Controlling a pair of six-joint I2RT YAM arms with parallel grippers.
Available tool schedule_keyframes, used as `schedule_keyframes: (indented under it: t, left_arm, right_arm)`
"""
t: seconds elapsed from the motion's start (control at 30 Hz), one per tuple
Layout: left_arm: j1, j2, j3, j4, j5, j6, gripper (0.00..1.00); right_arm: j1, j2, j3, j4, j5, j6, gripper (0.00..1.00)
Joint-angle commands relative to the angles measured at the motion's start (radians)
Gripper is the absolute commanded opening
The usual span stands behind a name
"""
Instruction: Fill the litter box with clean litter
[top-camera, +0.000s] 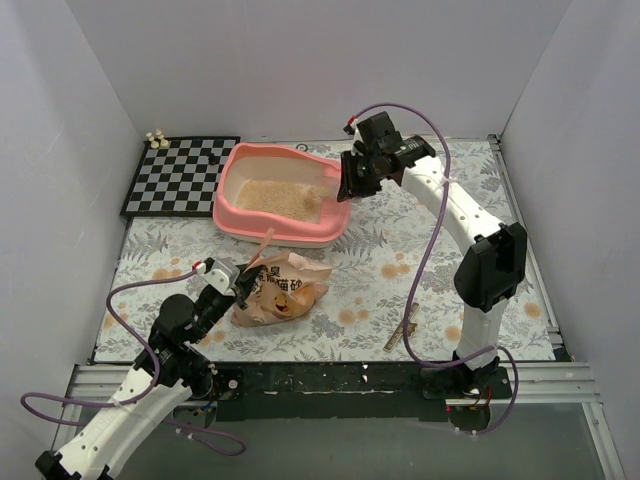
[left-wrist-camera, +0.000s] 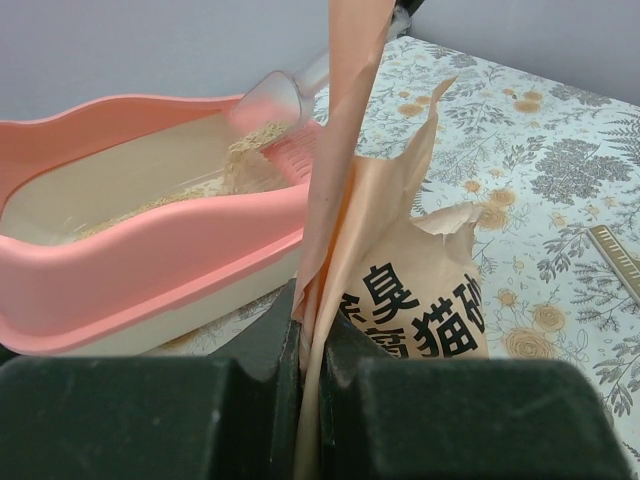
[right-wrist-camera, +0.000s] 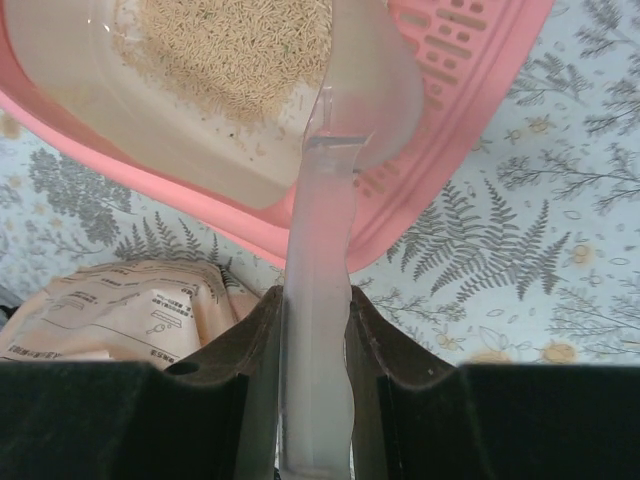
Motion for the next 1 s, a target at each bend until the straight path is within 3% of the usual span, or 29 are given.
schedule_keyframes:
  t: [0.0, 0.13, 0.4, 0.53, 0.7, 0.83, 0.97]
  left_arm:
    - [0.019, 0.005, 0.059, 0.134, -0.063, -0.002, 0.0]
    - [0.019, 0.007, 0.06, 0.132, -0.059, -0.006, 0.0]
    - [0.021, -0.004, 0.059, 0.126, -0.043, -0.012, 0.0]
    - [0.021, -0.006, 0.057, 0.123, -0.013, -0.013, 0.0]
    - [0.021, 0.005, 0.056, 0.125, 0.038, -0.015, 0.0]
    - [0.021, -0.004, 0.066, 0.114, 0.173, -0.018, 0.0]
    - [0.021, -0.068, 0.04, 0.117, 0.303, -0.002, 0.0]
  right_arm:
    - [0.062, 0.051, 0.244, -0.23, 0.139, -0.129, 0.01]
    - [0.119, 0.146, 0.477, -0.406, 0.235, -0.169, 0.01]
    - [0.209, -0.014, 0.315, -0.382, 0.407, -0.159, 0.01]
    - [0.228, -0.229, 0.139, -0.284, 0.291, -0.166, 0.01]
    - [0.229, -0.387, 0.051, -0.331, 0.118, -0.182, 0.01]
    - [0.229, -0.488, -0.025, -0.357, -0.03, -0.189, 0.01]
    - [0.229, -0.574, -0.116, -0.361, -0.077, -0.186, 0.01]
